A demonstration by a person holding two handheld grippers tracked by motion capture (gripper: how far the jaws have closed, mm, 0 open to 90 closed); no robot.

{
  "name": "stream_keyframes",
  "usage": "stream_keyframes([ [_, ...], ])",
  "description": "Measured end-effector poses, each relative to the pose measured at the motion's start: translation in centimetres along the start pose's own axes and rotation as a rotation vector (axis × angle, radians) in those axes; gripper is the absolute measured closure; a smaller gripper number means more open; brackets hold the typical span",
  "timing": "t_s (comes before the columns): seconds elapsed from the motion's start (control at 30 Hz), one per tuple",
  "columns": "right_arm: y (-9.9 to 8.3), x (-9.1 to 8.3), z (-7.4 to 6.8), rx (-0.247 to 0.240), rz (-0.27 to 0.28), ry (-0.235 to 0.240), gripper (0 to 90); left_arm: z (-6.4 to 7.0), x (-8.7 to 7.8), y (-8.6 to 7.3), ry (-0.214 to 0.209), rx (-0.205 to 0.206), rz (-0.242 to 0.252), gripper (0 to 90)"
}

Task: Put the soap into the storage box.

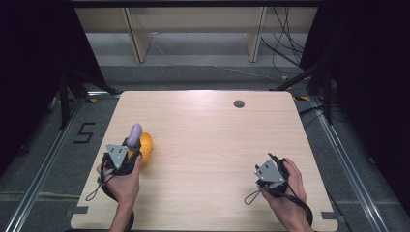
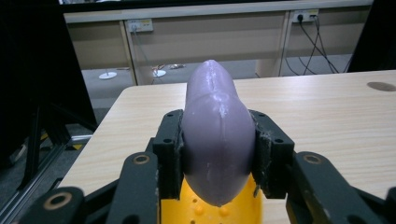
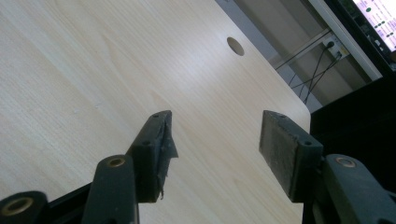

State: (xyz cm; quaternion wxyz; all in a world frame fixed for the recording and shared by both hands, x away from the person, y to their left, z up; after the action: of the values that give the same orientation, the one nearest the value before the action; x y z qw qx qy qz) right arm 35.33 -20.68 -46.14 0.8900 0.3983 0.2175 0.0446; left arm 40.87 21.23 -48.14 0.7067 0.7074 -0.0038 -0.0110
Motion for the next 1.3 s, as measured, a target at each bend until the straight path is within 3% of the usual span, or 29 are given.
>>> stream_keyframes([
  [0.43,0.0,0.0,-0.1,0.002,0.002,0.007,44.9,-0.1,1.1,-2.9,-0.006,0.004,-0.082,59.0],
  [1.3,0.0,0.1,-0.3,0.003,-0.003,0.021,44.2,-0.2,2.1,-4.5,-0.031,0.009,-0.18,58.8],
])
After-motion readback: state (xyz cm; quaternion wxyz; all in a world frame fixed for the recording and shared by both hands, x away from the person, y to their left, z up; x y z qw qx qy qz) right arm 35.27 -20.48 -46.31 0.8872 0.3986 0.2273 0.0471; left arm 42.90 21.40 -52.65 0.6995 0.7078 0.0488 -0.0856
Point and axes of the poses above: each handheld gripper's, and its own axes: x roughly forward along the jaws, y roughly out of its top, z roughly to its right, the point moved 5 cm from there along x, roughly forward along the jaws, and after that the axes turned 12 degrees about z, right-handed, at the moved point
